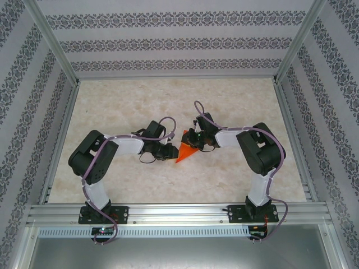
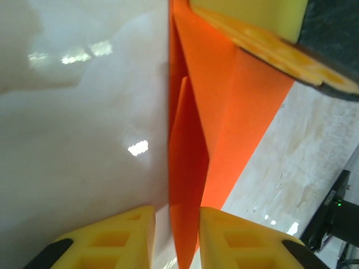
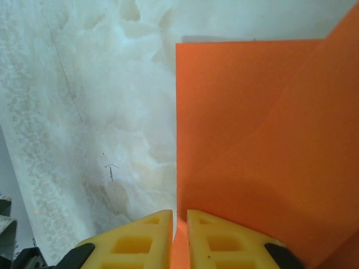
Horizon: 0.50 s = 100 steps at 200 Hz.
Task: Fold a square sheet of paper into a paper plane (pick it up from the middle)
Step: Fourth fold the wing at the center of the table.
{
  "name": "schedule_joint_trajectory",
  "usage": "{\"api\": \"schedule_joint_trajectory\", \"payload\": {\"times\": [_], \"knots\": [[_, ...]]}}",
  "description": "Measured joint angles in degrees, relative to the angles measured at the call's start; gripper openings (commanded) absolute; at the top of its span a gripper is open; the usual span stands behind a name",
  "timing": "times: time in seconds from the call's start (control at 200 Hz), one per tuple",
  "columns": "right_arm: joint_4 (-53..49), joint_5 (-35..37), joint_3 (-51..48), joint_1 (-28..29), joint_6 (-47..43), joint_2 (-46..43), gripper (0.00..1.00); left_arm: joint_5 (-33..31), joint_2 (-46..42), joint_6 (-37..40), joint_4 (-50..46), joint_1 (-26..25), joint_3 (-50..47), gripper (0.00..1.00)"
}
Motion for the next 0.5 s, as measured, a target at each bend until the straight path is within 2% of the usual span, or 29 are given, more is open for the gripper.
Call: {"api": "schedule_joint_trajectory", "payload": {"times": [0.235, 0.5], "knots": [[1.86, 0.00, -1.05, 0.02, 0.00, -0.33, 0.15, -3.21, -5.40, -2.01, -0.96, 0.00, -0.35, 0.19], [3.19, 0.00, -1.84, 0.02, 0.02, -0.52, 0.15, -0.92, -2.82, -4.55, 1.42, -0.02, 2.58, 0.16]]}}
